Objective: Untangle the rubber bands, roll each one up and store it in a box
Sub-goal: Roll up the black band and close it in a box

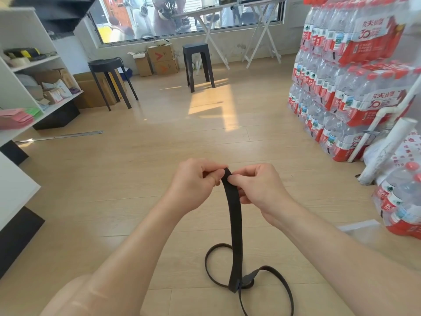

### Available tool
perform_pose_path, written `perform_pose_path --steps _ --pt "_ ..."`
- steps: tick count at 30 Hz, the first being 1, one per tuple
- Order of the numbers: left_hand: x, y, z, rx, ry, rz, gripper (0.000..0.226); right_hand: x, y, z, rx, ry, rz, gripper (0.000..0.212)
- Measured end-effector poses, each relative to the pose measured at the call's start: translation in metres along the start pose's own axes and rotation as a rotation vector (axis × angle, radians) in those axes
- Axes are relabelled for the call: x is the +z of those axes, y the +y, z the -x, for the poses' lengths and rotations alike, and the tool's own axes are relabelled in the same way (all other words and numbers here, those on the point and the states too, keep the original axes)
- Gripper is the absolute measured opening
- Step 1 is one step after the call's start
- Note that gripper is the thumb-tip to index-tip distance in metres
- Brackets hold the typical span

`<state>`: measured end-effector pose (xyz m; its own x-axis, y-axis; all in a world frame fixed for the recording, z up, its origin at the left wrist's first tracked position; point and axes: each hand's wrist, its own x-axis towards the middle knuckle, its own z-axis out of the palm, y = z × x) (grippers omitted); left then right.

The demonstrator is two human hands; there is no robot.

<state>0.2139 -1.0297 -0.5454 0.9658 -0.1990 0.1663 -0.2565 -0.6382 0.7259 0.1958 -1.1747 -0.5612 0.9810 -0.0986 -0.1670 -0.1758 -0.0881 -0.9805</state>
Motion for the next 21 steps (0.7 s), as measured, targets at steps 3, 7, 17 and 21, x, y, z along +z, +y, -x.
perform_pose_path --steps 3,7,17,21 --pt "-0.003 0.0 0.0 -0.055 0.018 0.016 0.013 0.002 0.002 -0.001 0.028 -0.026 0.016 0.009" --pt "0.001 0.002 0.002 0.063 0.048 -0.225 0.01 0.006 0.004 -0.002 0.117 -0.083 0.021 0.009" --pt "0.011 -0.004 0.007 0.186 0.064 -0.309 0.015 -0.002 0.004 -0.003 0.252 -0.251 -0.101 0.009" --pt "0.015 -0.01 0.007 0.234 0.078 -0.342 0.016 -0.007 0.003 -0.004 0.298 -0.327 -0.186 0.011"
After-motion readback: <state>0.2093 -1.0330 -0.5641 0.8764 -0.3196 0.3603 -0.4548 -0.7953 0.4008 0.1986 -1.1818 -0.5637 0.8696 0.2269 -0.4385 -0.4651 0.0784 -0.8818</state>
